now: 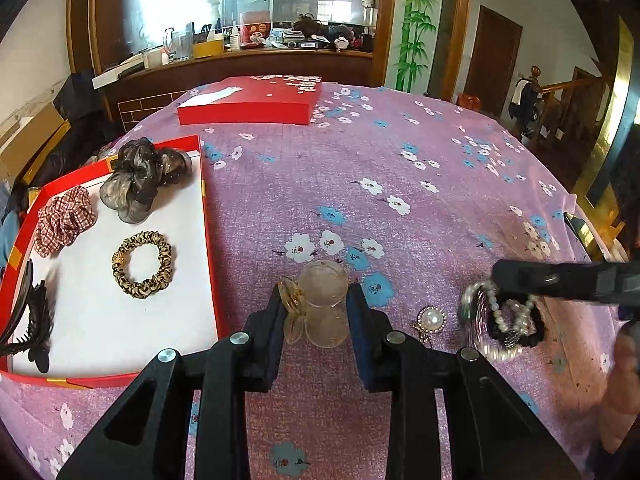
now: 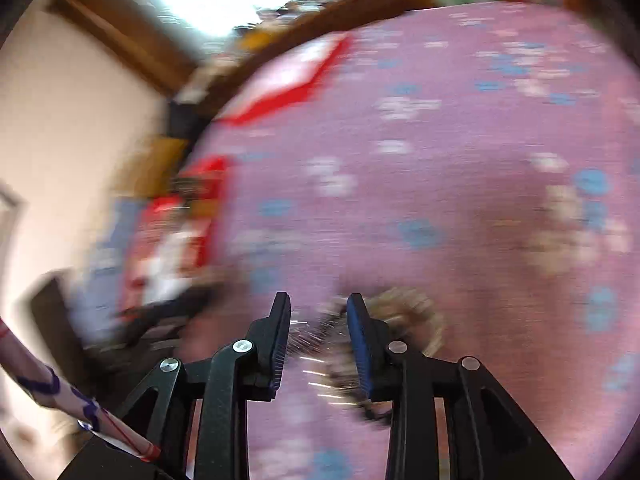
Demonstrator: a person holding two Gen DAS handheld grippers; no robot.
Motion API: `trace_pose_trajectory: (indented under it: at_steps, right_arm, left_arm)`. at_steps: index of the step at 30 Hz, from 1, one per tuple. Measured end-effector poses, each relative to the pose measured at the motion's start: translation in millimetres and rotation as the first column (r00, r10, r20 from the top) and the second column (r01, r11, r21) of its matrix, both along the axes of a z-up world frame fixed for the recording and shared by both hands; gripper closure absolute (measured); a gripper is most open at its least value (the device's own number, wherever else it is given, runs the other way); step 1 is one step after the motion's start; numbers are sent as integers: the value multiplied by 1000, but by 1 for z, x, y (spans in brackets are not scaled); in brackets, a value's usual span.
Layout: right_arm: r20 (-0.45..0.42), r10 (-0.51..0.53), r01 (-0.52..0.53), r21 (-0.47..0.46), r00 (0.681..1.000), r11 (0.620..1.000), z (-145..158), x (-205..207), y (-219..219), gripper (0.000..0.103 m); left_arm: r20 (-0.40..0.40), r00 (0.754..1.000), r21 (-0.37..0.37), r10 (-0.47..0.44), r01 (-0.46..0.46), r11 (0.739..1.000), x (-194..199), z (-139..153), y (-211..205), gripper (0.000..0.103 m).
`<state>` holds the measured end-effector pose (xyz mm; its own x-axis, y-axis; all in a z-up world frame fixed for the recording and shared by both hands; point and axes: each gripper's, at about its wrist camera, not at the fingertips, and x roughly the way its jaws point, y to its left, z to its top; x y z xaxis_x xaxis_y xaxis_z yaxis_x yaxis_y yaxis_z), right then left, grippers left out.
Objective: Organize jewelry
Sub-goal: 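Lower right tool over the pearl bracelets while left tool holds the clear clip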
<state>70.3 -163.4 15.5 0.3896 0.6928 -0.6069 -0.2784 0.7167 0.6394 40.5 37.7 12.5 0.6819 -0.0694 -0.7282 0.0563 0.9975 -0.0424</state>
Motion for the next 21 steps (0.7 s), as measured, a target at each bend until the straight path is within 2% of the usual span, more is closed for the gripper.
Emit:
trace_pose_trajectory:
  at_steps: [1,3,6,9,12,17,20,21]
  right_arm:
    - [27,-11,12,-20,1000,1000,5,-2,-1,68]
    - [52,-38,42,-80,998,996,7,-2,-3,58]
    - [10,-73,73,-122,997,990,-2,1,-7,58]
    - [6,-33,33,-102,999,994,0,0,-4,58]
    - [14,63,-61,-114,998,992,2,-8,15,58]
    - [-37,96,-102,-263,995,959,-12,-16,39,58]
    - [-19,118,-119,-301,993,946,-12,-20,47,59]
    - [-5,122,-117,-326,993,938,-13,-23,51,63]
  left_arm:
    - [9,1000,-3,2,-2,1000,0,1,1,75]
    - [15,1000,-8,3,-3,1000,-1,2,2,75]
    - [7,1000,-21,1,0,1000,0,1,2,75]
    - [17,1000,-25,7,-6,1000,-2,2,3,75]
    - [21,1000,-29,16,-15,999,-3,3,5,75]
    - [21,999,-29,27,-27,999,-2,2,7,75]
    - [21,999,-26,30,-30,999,-2,2,6,75]
    - [21,999,-25,30,-29,999,-2,2,7,75]
